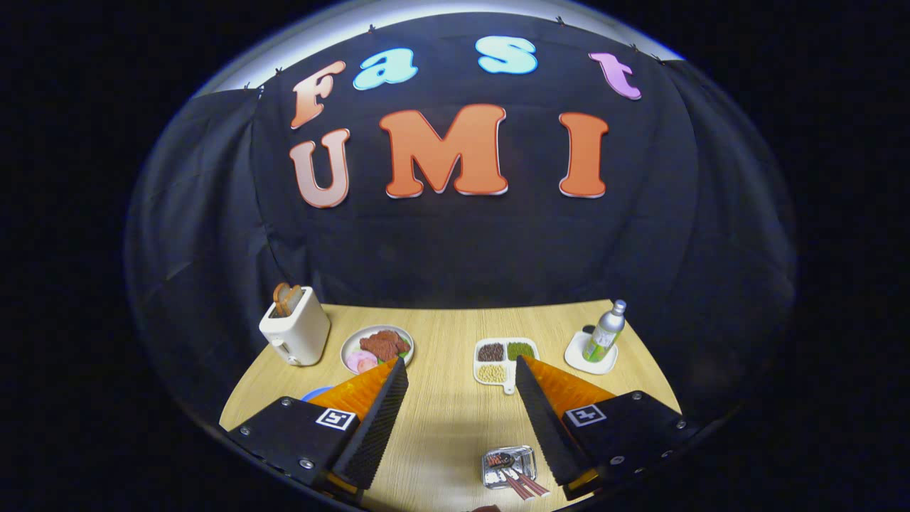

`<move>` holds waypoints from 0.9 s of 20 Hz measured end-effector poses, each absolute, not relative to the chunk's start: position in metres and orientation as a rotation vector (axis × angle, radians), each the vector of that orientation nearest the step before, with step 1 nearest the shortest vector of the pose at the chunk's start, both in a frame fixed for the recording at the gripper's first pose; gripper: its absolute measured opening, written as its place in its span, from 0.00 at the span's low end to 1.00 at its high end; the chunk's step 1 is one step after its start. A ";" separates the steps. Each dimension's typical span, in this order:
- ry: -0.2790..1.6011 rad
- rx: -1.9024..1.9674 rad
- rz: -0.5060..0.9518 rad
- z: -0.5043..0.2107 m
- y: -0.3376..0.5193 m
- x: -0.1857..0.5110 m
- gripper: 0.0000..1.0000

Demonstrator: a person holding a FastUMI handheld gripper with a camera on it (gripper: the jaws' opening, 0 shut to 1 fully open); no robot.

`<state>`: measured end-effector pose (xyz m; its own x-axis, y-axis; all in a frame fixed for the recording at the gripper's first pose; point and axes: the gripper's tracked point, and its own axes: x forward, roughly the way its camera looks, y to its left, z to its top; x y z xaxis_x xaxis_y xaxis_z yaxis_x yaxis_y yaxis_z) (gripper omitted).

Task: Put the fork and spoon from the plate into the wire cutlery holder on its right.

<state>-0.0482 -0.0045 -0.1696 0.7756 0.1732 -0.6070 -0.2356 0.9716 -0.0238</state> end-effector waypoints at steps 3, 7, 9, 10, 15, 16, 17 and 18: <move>0.561 -0.136 0.249 -0.149 0.011 -0.043 0.92; 0.413 -0.192 0.248 -0.118 0.021 -0.032 0.93; 0.362 -0.191 0.246 -0.105 0.027 -0.027 0.95; 0.338 -0.178 0.242 -0.098 0.030 -0.024 0.95; 0.246 -0.114 0.238 -0.068 0.039 -0.012 0.97; 0.229 -0.106 0.236 -0.061 0.040 -0.010 0.98; 0.215 -0.104 0.235 -0.056 0.040 -0.009 0.98; 0.199 -0.102 0.234 -0.051 0.040 -0.007 0.98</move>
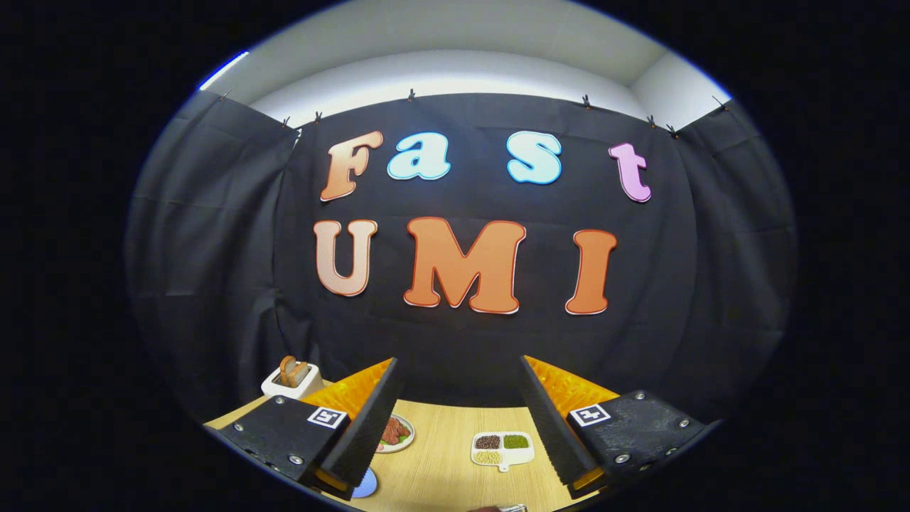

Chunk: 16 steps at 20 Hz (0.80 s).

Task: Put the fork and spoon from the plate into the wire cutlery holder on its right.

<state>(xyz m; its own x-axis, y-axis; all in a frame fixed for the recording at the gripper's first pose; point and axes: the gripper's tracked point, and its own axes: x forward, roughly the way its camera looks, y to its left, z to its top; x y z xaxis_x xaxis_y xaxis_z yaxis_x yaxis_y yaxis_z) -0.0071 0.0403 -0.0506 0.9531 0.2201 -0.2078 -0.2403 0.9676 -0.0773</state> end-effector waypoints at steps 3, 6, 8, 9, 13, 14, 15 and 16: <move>0.161 -0.086 0.235 -0.036 0.042 -0.005 0.99; 0.142 -0.065 0.242 -0.026 0.046 -0.003 0.99; 0.128 -0.061 0.243 -0.021 0.046 -0.001 0.99; 0.121 -0.061 0.242 -0.019 0.047 0.000 0.98; 0.110 -0.058 0.248 -0.015 0.051 0.000 0.99; 0.108 -0.053 0.247 -0.014 0.052 0.001 0.98; 0.109 -0.050 0.252 -0.014 0.053 0.001 0.98; 0.106 -0.048 0.255 -0.013 0.055 0.001 0.98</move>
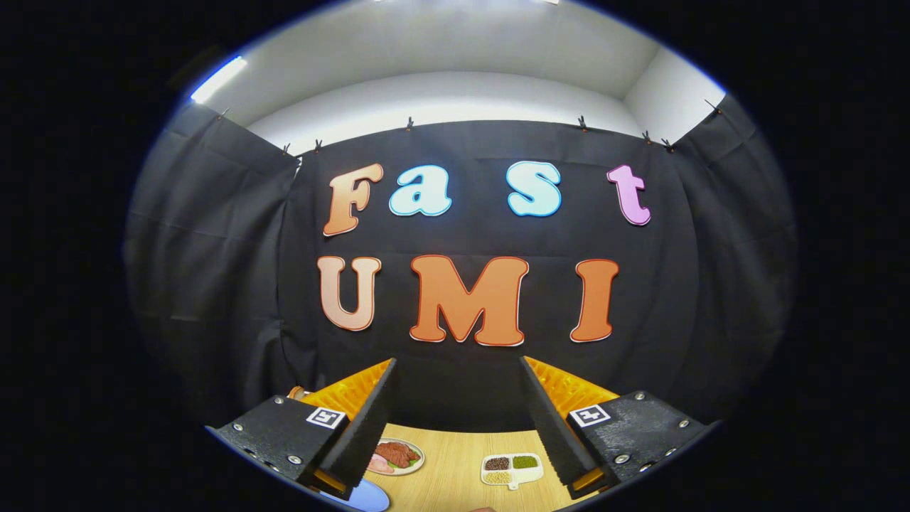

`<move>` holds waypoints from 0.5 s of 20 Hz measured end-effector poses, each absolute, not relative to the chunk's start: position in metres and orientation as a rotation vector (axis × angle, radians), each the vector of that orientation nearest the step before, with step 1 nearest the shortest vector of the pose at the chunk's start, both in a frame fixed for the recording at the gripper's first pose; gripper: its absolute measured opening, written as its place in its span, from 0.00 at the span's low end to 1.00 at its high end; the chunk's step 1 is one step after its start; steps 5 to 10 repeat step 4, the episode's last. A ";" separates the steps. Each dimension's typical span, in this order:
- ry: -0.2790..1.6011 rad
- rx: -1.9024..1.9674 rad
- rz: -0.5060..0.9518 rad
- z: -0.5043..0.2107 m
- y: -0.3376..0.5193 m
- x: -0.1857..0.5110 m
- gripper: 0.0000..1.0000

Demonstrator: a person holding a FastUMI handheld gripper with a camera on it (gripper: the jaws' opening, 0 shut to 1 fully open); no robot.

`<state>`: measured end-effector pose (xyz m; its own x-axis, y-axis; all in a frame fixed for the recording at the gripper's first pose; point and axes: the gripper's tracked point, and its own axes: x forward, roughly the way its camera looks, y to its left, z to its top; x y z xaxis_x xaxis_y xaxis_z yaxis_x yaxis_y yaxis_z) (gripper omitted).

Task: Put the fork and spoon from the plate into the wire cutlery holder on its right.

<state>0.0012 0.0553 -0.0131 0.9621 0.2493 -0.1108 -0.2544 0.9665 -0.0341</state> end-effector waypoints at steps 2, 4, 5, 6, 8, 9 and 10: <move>0.100 -0.056 0.260 -0.011 0.057 0.001 0.98; 0.094 -0.067 0.256 -0.011 0.058 0.000 0.99; 0.094 -0.067 0.256 -0.011 0.058 0.000 0.99; 0.094 -0.067 0.256 -0.011 0.058 0.000 0.99; 0.094 -0.067 0.256 -0.011 0.058 0.000 0.99; 0.094 -0.067 0.256 -0.011 0.058 0.000 0.99; 0.094 -0.067 0.256 -0.011 0.058 0.000 0.99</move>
